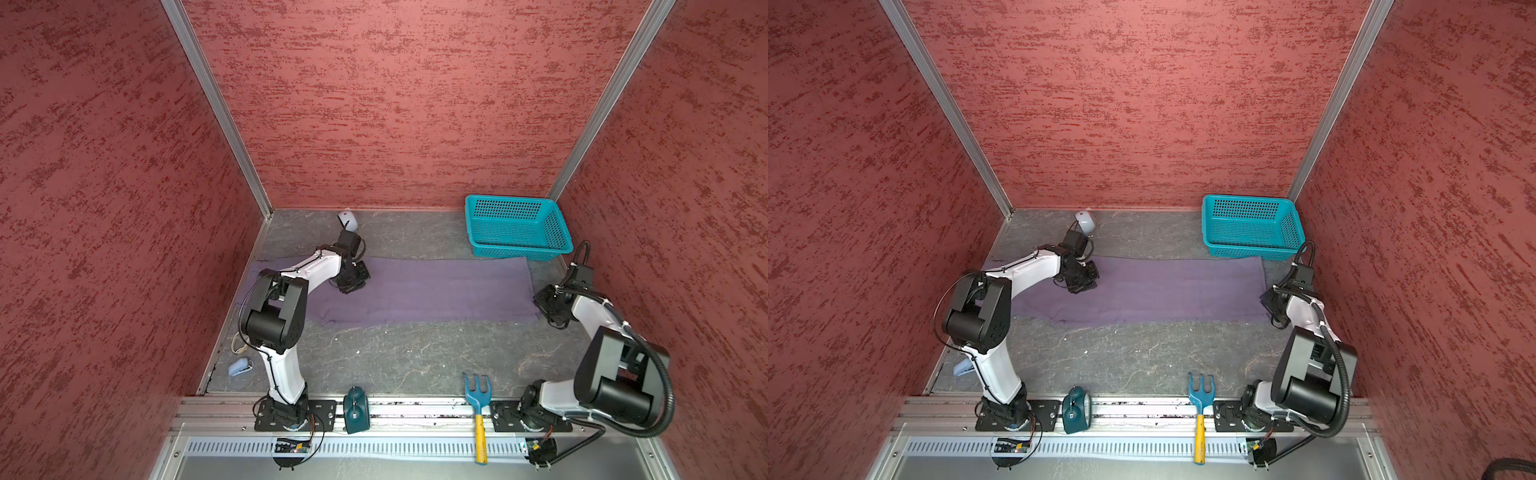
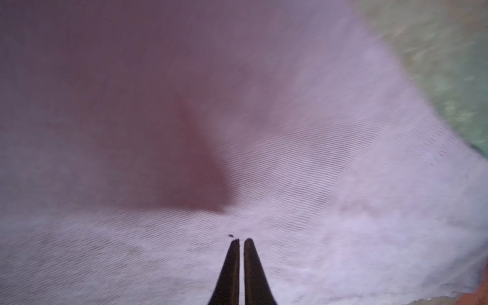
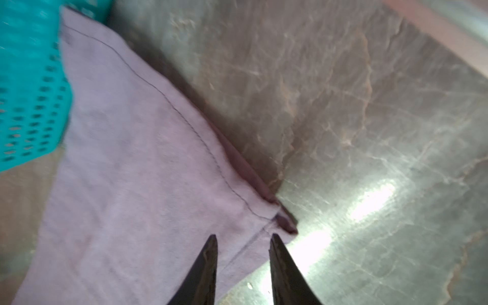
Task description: Fold and stack the trousers
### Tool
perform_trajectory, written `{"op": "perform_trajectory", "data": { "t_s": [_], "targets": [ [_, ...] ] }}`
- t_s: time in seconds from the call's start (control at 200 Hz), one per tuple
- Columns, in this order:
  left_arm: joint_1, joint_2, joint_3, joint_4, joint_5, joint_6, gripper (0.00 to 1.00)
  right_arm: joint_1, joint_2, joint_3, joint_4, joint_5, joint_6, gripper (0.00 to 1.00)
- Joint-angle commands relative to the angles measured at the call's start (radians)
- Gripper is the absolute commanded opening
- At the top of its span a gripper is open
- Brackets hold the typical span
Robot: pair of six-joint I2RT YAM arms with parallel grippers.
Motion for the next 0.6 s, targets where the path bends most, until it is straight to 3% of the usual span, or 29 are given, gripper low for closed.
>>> {"op": "perform_trajectory", "data": {
  "t_s": [0.0,0.21,0.265,0.321,0.596],
  "targets": [
    [0.016,-0.017,-0.019,0.047,0.033,0.022,0.09,-0.004,0.053,0.047,-0.042,0.014,-0.016,0.35],
    [0.042,0.021,-0.040,0.069,0.066,0.038,0.09,-0.005,0.175,0.111,-0.037,0.028,-0.001,0.33],
    [0.048,0.030,-0.042,0.076,0.074,0.038,0.09,-0.005,0.198,0.127,-0.042,0.038,-0.003,0.21],
    [0.053,0.041,-0.042,0.082,0.079,0.035,0.09,-0.006,0.204,0.136,-0.045,0.043,-0.002,0.00],
    [0.053,0.044,-0.052,0.111,0.105,0.020,0.09,-0.007,0.134,0.201,-0.154,0.138,-0.034,0.00]
  ]
}}
